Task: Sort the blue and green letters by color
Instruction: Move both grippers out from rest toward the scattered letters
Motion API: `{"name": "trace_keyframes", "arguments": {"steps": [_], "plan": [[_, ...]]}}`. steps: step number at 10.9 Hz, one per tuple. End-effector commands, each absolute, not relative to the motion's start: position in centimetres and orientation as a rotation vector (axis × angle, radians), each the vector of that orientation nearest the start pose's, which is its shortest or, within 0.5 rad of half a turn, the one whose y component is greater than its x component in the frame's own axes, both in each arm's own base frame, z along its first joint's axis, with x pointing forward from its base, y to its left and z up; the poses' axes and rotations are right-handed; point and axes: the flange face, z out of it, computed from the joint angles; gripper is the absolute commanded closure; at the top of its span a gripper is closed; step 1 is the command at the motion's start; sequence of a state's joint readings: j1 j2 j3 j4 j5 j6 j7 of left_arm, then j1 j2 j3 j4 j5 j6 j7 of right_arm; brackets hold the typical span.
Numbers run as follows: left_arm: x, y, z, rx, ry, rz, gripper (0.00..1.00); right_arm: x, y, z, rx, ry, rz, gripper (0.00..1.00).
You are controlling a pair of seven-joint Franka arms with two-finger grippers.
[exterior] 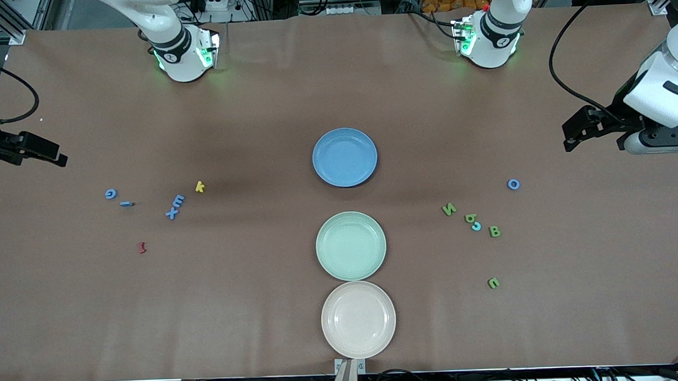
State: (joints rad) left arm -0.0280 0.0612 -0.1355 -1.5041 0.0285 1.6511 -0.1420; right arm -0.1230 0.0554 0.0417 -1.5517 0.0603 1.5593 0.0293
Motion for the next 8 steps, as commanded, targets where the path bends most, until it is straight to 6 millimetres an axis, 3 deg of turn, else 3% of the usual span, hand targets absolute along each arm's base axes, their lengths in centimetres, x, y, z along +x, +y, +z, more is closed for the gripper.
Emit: {"name": "trace_keyframes", "arguments": {"steps": [1, 3, 6, 8], "plan": [[57.4, -8.9, 63.5, -3.119, 0.120, -0.144, 0.00, 56.2, -4.0, 60.3, -3.135, 0.166, 0.079, 0.00], [57.6, -9.1, 63.0, -3.119, 0.130, -0.132, 0.00, 56.2, -4.0, 60.3, -3.135, 0.171, 0.079, 0.00], [60.0, -10.4, 57.8, -3.141, 0.157, -0.055, 0.00, 56.2, -4.2, 60.3, -3.131, 0.183, 0.082, 0.00], [62.2, -10.9, 53.1, -3.141, 0.192, -0.061, 0.00, 56.1, -4.1, 60.1, -3.124, 0.190, 0.096, 0.00]]}}
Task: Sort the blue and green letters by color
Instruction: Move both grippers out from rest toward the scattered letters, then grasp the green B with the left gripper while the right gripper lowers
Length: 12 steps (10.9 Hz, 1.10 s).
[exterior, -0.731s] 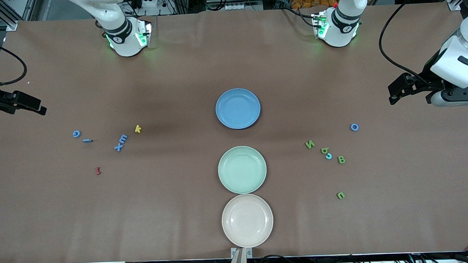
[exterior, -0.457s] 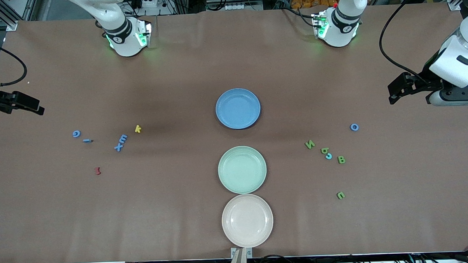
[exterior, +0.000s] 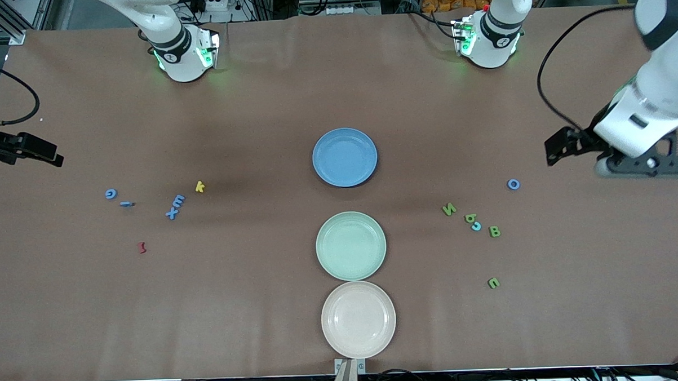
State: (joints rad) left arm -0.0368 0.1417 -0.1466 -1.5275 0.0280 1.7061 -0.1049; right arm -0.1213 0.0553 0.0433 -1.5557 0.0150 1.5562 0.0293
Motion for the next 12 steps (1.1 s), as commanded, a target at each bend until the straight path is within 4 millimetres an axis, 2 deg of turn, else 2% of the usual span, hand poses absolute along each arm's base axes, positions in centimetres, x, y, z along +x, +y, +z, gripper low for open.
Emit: {"name": "trace_keyframes", "arguments": {"steps": [1, 4, 5, 7, 8, 10, 12], "plan": [[62.5, -11.1, 51.3, -3.138, 0.201, -0.081, 0.00, 56.3, -4.2, 59.6, -3.123, 0.194, 0.110, 0.00], [63.7, -11.4, 44.6, -3.081, 0.264, -0.004, 0.00, 56.4, -4.9, 58.7, -3.122, 0.204, 0.117, 0.00], [64.1, -12.0, 42.3, -3.077, 0.246, 0.023, 0.00, 56.8, -5.0, 56.8, -3.123, 0.205, 0.086, 0.00], [65.1, -11.6, 37.7, -3.100, 0.043, 0.083, 0.00, 57.5, -5.4, 51.5, -3.125, 0.210, 0.014, 0.00], [65.5, -11.6, 35.7, -3.100, -0.042, 0.108, 0.00, 57.5, -5.3, 49.5, -3.125, 0.208, 0.002, 0.00], [65.9, -12.0, 32.9, -3.095, -0.197, 0.119, 0.02, 58.2, -5.4, 45.5, -3.116, 0.226, 0.092, 0.00], [66.8, -10.6, 29.5, -3.100, -0.261, 0.110, 0.03, 59.1, -5.5, 42.0, -3.104, 0.302, 0.148, 0.00]]}}
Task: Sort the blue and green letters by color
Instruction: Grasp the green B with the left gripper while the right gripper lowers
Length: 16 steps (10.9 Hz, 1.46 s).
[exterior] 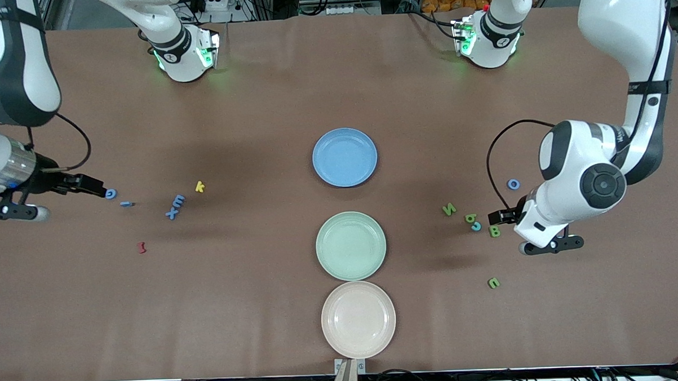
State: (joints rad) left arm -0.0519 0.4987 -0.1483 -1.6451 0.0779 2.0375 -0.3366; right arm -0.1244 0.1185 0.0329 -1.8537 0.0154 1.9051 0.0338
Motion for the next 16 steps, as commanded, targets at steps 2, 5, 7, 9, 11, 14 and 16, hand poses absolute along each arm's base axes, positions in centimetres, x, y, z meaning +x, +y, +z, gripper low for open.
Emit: {"name": "trace_keyframes", "arguments": {"steps": [2, 5, 7, 9, 11, 14, 16], "plan": [[67.6, -9.8, 25.9, -3.116, -0.275, 0.069, 0.06, 59.7, -4.9, 37.9, -3.068, 0.528, 0.142, 0.00], [67.5, -9.9, 24.6, -3.117, -0.279, 0.079, 0.17, 59.6, -3.4, 31.0, -2.953, 0.850, 0.059, 0.00], [66.8, -9.8, 22.8, -3.118, -0.280, 0.094, 0.20, 58.9, -2.2, 28.2, -2.907, 0.993, 0.074, 0.00], [66.0, -10.1, 21.4, -3.124, -0.271, 0.088, 0.21, 57.8, -2.0, 26.2, -2.879, 1.091, 0.088, 0.00], [65.8, -10.2, 21.0, -3.123, -0.268, 0.098, 0.25, 55.6, -2.0, 23.2, -2.857, 1.126, -0.003, 0.00], [65.6, -10.2, 20.3, -3.120, -0.266, 0.114, 0.28, 54.1, -1.8, 21.6, -2.853, 1.132, -0.025, 0.00], [65.6, -10.2, 20.2, -3.120, -0.262, 0.114, 0.30, 53.9, -0.8, 20.4, -2.849, 1.149, -0.008, 0.00]]}}
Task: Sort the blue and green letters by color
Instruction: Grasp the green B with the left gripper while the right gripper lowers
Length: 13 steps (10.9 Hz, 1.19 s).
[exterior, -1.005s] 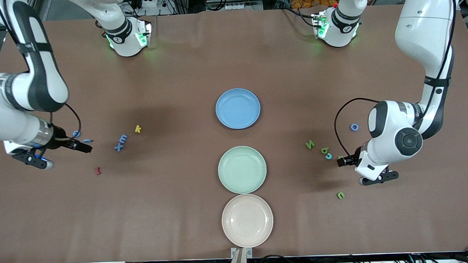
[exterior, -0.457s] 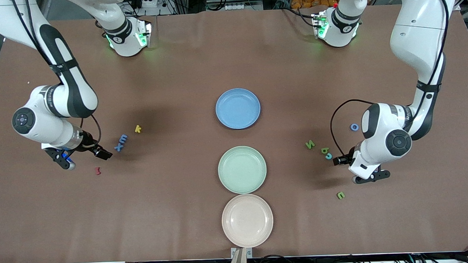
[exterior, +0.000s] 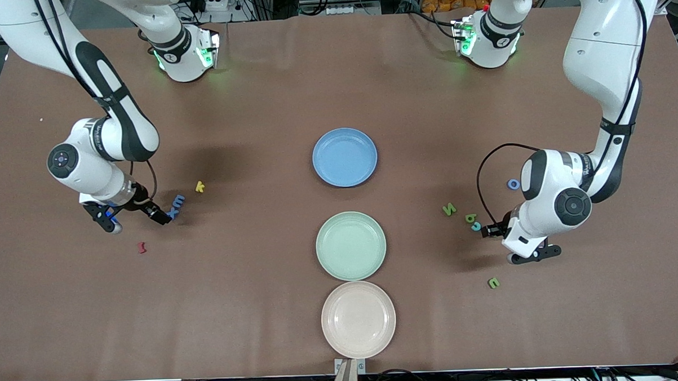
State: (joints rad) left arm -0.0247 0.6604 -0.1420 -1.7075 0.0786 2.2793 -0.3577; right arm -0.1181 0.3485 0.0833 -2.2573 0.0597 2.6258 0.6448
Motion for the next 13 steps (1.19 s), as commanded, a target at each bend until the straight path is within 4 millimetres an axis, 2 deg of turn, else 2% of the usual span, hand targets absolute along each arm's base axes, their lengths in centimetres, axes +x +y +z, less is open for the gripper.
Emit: {"name": "trace_keyframes", "arguments": {"steps": [1, 2, 6, 9, 13], "plan": [[65.5, -10.3, 20.0, -3.120, -0.260, 0.116, 0.31, 53.8, 0.0, 19.7, -2.856, 1.136, 0.002, 0.00], [65.5, -10.2, 19.7, -3.122, -0.262, 0.110, 0.31, 53.7, 0.4, 18.9, -2.863, 1.125, 0.011, 0.00], [65.5, -10.4, 18.8, -3.128, -0.254, 0.097, 0.32, 53.4, 0.8, 18.0, -2.880, 1.104, 0.026, 0.01], [65.3, -10.3, 18.4, -3.126, -0.248, 0.093, 0.36, 53.3, 0.9, 17.2, -2.906, 1.074, 0.031, 0.12], [65.0, -10.3, 17.7, -3.119, -0.224, 0.085, 0.50, 53.2, 0.9, 16.7, -2.928, 1.047, 0.033, 0.31]]}}
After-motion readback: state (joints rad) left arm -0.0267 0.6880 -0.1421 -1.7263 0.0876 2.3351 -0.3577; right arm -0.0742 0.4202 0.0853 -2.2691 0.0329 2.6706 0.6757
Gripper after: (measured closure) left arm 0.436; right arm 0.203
